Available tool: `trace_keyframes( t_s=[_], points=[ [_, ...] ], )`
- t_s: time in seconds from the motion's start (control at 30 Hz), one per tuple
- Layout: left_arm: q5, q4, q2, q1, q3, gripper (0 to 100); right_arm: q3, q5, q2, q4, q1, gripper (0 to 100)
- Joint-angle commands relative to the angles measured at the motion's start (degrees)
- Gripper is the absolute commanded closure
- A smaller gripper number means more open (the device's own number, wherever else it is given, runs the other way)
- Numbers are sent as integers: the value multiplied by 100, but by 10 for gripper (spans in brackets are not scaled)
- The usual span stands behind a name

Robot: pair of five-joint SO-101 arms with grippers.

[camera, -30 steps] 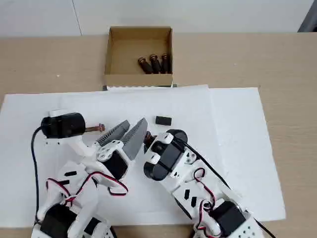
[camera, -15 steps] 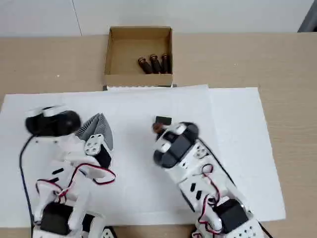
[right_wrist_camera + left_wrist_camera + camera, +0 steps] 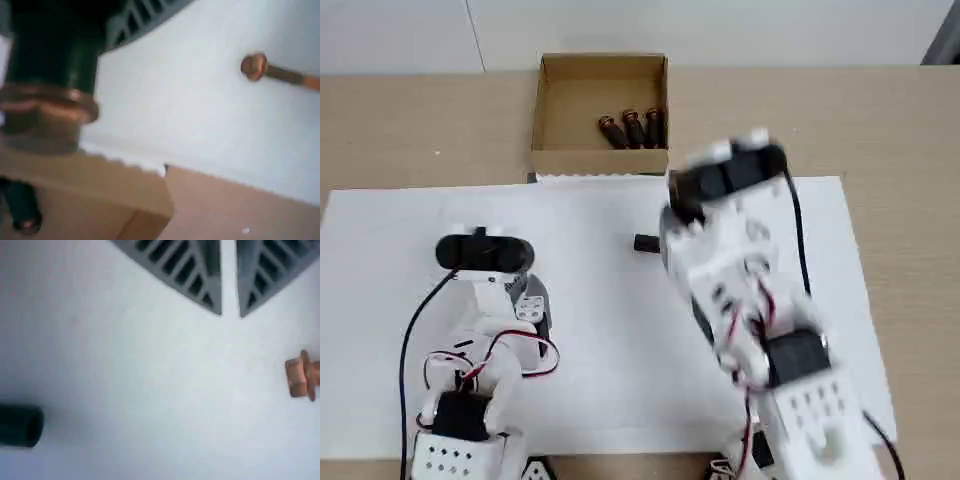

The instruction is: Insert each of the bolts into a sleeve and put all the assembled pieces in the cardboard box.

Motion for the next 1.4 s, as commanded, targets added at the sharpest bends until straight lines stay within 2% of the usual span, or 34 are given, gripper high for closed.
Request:
trace_keyframes(
  t_s=[0.0,0.17,0.43,0.87,1.1,1.3,1.37],
  points=[
    [-211,-9,-62,-53,127,994,-1512,-70,1393,-22,66,995],
    [-255,18,-62,-44,242,994,-2857,70,3037,-347,110,995],
    [-237,26,-62,-44,549,994,-4888,1266,5525,-1165,163,995],
    [-220,18,-62,-44,549,994,-8448,2514,9499,-1991,154,995],
    [-220,18,-62,-44,549,994,-10259,2927,11081,-1921,136,990],
    [-220,18,-62,-44,549,994,-11349,2989,11723,-1103,119,987],
    [-220,18,-62,-44,549,994,-11569,2989,11855,-945,127,949]
  ],
)
